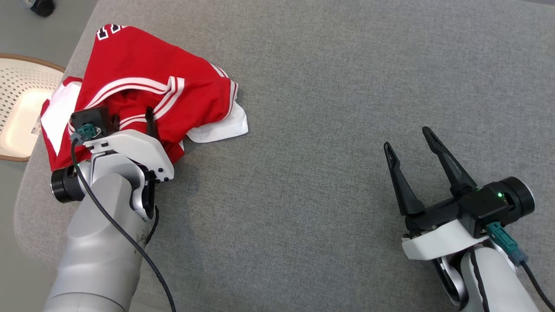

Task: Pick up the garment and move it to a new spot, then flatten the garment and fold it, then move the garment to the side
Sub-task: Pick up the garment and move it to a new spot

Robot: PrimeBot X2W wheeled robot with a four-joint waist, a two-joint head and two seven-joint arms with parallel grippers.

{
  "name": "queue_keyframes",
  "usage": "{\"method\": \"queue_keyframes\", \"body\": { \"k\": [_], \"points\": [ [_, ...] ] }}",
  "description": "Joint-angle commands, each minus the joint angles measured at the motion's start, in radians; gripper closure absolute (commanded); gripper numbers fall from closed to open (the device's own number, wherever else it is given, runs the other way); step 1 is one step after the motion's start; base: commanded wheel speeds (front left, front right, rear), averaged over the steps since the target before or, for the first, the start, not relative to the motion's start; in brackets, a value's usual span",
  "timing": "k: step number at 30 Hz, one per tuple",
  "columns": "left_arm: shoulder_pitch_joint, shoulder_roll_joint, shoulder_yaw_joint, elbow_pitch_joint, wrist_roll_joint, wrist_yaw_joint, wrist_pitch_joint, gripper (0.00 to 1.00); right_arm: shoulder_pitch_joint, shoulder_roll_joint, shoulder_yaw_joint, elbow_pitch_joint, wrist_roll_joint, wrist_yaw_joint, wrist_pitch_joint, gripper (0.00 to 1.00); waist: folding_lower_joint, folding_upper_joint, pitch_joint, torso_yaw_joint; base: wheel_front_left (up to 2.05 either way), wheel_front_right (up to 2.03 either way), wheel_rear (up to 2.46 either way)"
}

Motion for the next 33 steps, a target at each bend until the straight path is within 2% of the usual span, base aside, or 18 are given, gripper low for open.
{"method": "queue_keyframes", "body": {
  "k": [1, 7, 8, 9, 11, 13, 19, 25, 33],
  "points": [
    [-0.013, 0.008, -0.006, 0.028, 0.006, 0.004, 0.015, 0.0, -0.013, -0.006, 0.002, 0.003, -0.006, 0.0, -0.006, 0.0, -0.0001, 0.0, 0.001, -0.002, 0.0, 0.0, 0.0],
    [-0.041, 0.013, -0.017, 0.087, 0.007, -0.006, 0.01, 0.0, -0.019, -0.002, 0.003, 0.01, 0.004, 0.0, -0.006, 0.0, -0.0001, 0.0, -0.006, -0.009, 0.0, 0.0, 0.0],
    [-0.046, 0.015, -0.02, 0.092, 0.009, -0.01, 0.001, 0.18, -0.02, -0.001, 0.004, 0.011, 0.005, 0.0, -0.006, 0.0, -0.0001, 0.0, -0.009, -0.011, 0.0, 0.0, 0.0],
    [-0.05, 0.016, -0.025, 0.103, 0.011, -0.016, 0.003, 1.0, -0.019, 0.0, 0.004, 0.012, 0.008, 0.0, -0.006, 0.0, -0.0001, 0.0, -0.012, -0.013, 0.0, 0.0, 0.0],
    [-0.055, 0.018, -0.031, 0.108, 0.013, -0.028, -0.018, 1.0, -0.016, 0.001, 0.003, 0.014, 0.012, 0.0, -0.006, 0.0, -0.0001, 0.0, -0.019, -0.017, 0.0, 0.0, 0.0],
    [-0.06, 0.026, -0.03, 0.101, 0.016, -0.019, -0.062, 1.0, -0.009, 0.003, 0.0, 0.016, 0.013, 0.0, -0.006, 0.0, -0.0001, 0.0, -0.029, -0.019, 0.0, 0.0, 0.0],
    [-0.043, 0.052, 0.034, 0.01, -0.03, -0.02, -0.137, 1.0, 0.011, 0.011, -0.013, 0.021, 0.036, 0.0, -0.006, 0.0, -0.0001, 0.0, -0.075, -0.032, 0.0, 0.0, 0.0],
    [0.025, 0.082, 0.118, -0.21, -0.037, -0.036, -0.142, 1.0, 0.029, 0.017, -0.03, 0.03, 0.065, 0.0, -0.006, 0.0, -0.0001, 0.0, -0.135, -0.058, 0.0, 0.0, 0.0],
    [0.111, 0.089, 0.164, -0.502, -0.008, -0.062, -0.143, 1.0, 0.07, 0.017, -0.055, 0.036, 0.147, 0.0, -0.006, 0.0, -0.0001, 0.0, -0.23, -0.122, 0.0, 0.0, 0.0]
  ]
}}
